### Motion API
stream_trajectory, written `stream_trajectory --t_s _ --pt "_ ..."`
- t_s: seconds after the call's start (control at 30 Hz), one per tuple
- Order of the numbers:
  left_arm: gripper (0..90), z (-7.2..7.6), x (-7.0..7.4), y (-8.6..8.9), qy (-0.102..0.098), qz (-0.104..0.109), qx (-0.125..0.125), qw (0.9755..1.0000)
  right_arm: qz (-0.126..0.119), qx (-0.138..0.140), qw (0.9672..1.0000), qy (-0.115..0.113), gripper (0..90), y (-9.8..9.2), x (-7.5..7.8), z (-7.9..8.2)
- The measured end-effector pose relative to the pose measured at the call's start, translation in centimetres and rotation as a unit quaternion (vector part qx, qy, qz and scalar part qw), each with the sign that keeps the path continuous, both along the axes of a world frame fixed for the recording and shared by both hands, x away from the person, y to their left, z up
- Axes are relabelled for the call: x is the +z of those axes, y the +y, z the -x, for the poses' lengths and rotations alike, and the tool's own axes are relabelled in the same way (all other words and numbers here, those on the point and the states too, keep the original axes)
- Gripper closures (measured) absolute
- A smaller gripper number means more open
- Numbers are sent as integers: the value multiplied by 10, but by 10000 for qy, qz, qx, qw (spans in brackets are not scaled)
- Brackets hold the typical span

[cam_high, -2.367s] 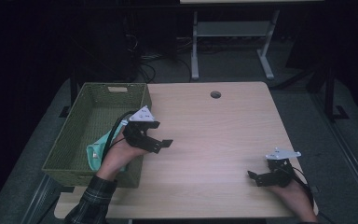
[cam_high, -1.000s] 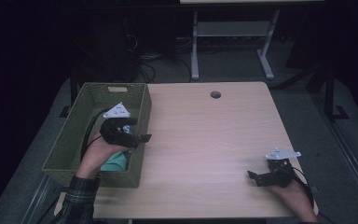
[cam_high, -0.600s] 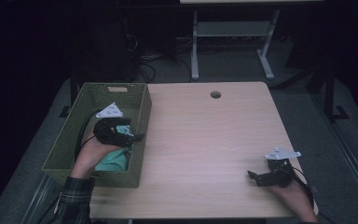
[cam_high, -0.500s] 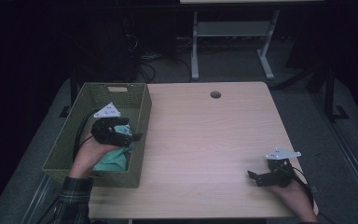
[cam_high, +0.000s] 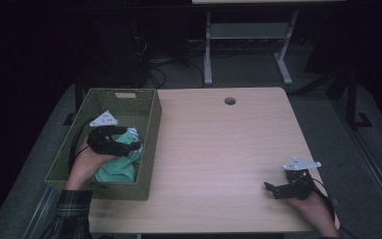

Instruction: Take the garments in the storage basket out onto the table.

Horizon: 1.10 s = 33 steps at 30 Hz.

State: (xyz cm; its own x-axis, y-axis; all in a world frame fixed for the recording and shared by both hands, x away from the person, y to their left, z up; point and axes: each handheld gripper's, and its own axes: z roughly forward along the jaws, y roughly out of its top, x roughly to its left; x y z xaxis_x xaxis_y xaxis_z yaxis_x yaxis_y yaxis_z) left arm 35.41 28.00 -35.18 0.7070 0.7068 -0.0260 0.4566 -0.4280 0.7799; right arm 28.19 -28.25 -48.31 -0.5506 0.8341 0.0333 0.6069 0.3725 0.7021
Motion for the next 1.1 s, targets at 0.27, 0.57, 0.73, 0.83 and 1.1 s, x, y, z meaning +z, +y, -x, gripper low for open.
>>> stream_trajectory --t_s 0.27,0.57,0.73,0.83,1.1 --pt "146 -2 -6 11 38 15 142 9999 -1 0 10000 0 13 0 0 0" --pt "147 -5 -15 23 65 -120 231 9996 0 -1 10000 0 13 0 0 0" --pt "168 -6 -19 27 76 -150 256 9995 2 3 10000 -4 13 0 0 0" --pt "168 -6 -21 28 77 -210 273 9994 2 3 10000 -3 13 0 0 0" --pt "179 -8 -29 30 114 -273 286 9992 2 4 10000 -4 13 0 0 0"
